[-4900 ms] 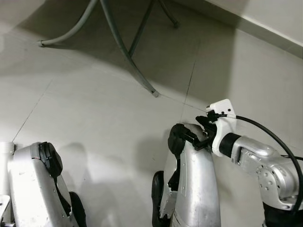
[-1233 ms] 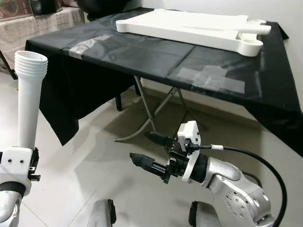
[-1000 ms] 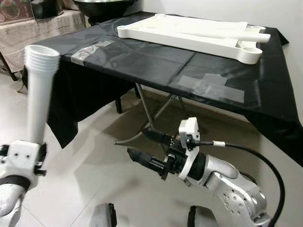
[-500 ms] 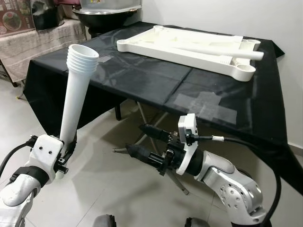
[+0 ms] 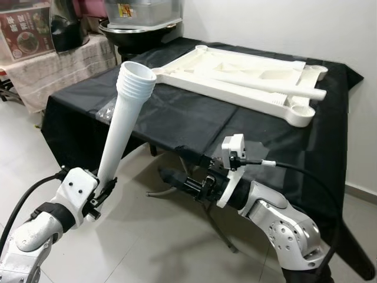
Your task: Building children table
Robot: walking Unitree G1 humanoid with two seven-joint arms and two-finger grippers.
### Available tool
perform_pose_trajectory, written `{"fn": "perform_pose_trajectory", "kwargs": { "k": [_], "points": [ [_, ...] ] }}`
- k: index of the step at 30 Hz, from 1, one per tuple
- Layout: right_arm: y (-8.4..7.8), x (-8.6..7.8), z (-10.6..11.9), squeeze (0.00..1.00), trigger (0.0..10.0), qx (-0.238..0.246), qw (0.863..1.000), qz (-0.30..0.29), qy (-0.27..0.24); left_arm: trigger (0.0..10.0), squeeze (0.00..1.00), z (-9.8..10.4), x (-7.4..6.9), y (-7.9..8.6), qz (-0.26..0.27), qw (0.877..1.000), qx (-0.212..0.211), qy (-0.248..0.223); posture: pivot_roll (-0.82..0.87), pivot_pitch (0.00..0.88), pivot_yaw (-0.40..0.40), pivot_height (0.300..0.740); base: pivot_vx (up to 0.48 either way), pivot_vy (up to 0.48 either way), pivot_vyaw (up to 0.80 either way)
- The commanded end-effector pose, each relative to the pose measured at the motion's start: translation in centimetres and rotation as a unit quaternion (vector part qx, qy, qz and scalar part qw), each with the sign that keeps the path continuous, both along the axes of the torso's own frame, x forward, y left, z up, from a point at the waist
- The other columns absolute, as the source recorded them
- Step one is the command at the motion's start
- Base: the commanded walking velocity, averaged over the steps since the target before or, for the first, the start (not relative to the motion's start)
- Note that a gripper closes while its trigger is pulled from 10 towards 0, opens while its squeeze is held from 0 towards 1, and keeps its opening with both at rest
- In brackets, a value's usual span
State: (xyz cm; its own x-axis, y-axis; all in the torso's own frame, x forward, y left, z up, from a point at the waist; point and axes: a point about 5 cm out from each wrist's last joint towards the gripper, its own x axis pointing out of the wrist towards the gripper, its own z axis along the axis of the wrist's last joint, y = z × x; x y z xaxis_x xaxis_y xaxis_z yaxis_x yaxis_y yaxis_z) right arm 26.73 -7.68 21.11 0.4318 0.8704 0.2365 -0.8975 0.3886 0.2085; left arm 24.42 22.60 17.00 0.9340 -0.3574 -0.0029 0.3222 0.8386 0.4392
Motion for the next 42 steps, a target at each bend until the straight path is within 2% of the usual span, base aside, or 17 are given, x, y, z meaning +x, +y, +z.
{"fn": "perform_pose_trajectory", "kwargs": {
  "k": [1,7,12,15,16,17,21,22,25,28,29,31,33,37,42],
  "points": [
    [-0.2,0.2,0.1,0.00,10.0,0.001,1.000,-0.005,-0.005,10.0,0.00,0.1,0.3,0.6,0.014,1.000,0.025,-0.010,0.02,0.000,-0.018,0.695,0.000,0.000,0.00],
    [-0.3,0.4,0.0,0.00,10.0,-0.011,1.000,-0.011,-0.011,10.0,0.00,0.1,1.0,1.9,0.054,0.996,0.070,-0.024,0.02,0.000,-0.020,0.715,0.000,0.000,0.00],
    [-0.5,0.6,0.0,0.00,10.0,-0.020,0.999,-0.019,-0.017,10.0,0.00,0.1,1.2,2.1,0.061,0.993,0.097,-0.029,0.01,0.000,-0.018,0.725,0.000,0.000,0.00],
    [-0.7,1.0,-0.4,0.00,10.0,-0.057,0.997,-0.040,-0.036,10.0,0.00,-0.1,1.6,2.4,0.072,0.988,0.136,-0.032,0.01,0.000,-0.017,0.740,0.000,0.000,0.00],
    [-0.7,1.0,-0.4,0.00,10.0,-0.057,0.997,-0.040,-0.036,10.0,0.00,-0.1,1.6,2.4,0.072,0.988,0.136,-0.032,0.01,0.000,-0.017,0.740,0.000,0.000,0.00],
    [-0.8,1.2,-0.7,0.00,10.0,-0.079,0.994,-0.052,-0.048,10.0,0.00,-0.1,1.7,2.4,0.075,0.987,0.138,-0.033,0.01,0.000,-0.018,0.740,0.000,0.000,0.00],
    [-1.1,1.7,-1.4,0.00,10.0,-0.116,0.987,-0.086,-0.066,10.0,0.00,-0.2,1.9,2.3,0.100,0.988,0.113,-0.039,0.00,0.000,-0.018,0.740,0.000,0.000,0.00],
    [-1.1,1.7,-1.4,0.00,10.0,-0.116,0.987,-0.086,-0.066,10.0,0.00,-0.2,1.9,2.3,0.100,0.988,0.113,-0.039,0.00,0.000,-0.018,0.740,0.000,0.000,0.00],
    [-1.6,2.5,-1.6,0.00,10.0,-0.123,0.981,-0.140,-0.061,10.0,0.00,-0.6,1.8,1.5,0.126,0.989,0.063,-0.043,0.00,0.000,-0.019,0.740,0.000,0.000,0.00],
    [-1.7,2.6,-1.7,0.00,10.0,-0.124,0.979,-0.148,-0.060,10.0,0.00,-0.7,1.7,1.2,0.129,0.989,0.055,-0.044,0.00,0.000,-0.019,0.740,0.000,0.000,0.00],
    [-1.9,2.9,-2.2,0.00,10.0,-0.121,0.975,-0.179,-0.050,10.0,0.00,-1.4,1.2,0.1,0.132,0.990,0.032,-0.044,0.01,0.000,-0.025,0.740,0.000,0.000,0.00],
    [-2.0,3.0,-2.3,0.00,10.0,-0.119,0.973,-0.191,-0.047,10.0,0.00,-1.5,1.1,-0.3,0.134,0.990,0.025,-0.045,0.01,0.000,-0.025,0.740,0.000,0.000,0.00],
    [-2.1,3.3,-2.9,0.00,10.0,-0.119,0.968,-0.221,-0.028,10.0,0.00,-1.7,0.9,-0.6,0.151,0.988,-0.005,-0.044,0.02,0.000,-0.029,0.740,0.000,0.000,0.00],
    [-2.0,3.4,-3.4,0.00,10.0,-0.116,0.966,-0.232,-0.020,10.0,0.00,-1.9,0.9,-0.5,0.167,0.985,-0.017,-0.044,0.02,0.000,-0.033,0.740,0.000,0.000,0.00],
    [-1.2,3.7,-2.8,0.00,10.0,-0.095,0.964,-0.246,-0.036,10.0,0.00,-1.7,1.4,0.0,0.195,0.980,-0.015,-0.048,0.02,0.000,-0.030,0.740,0.000,-0.395,0.00]
  ]
}}
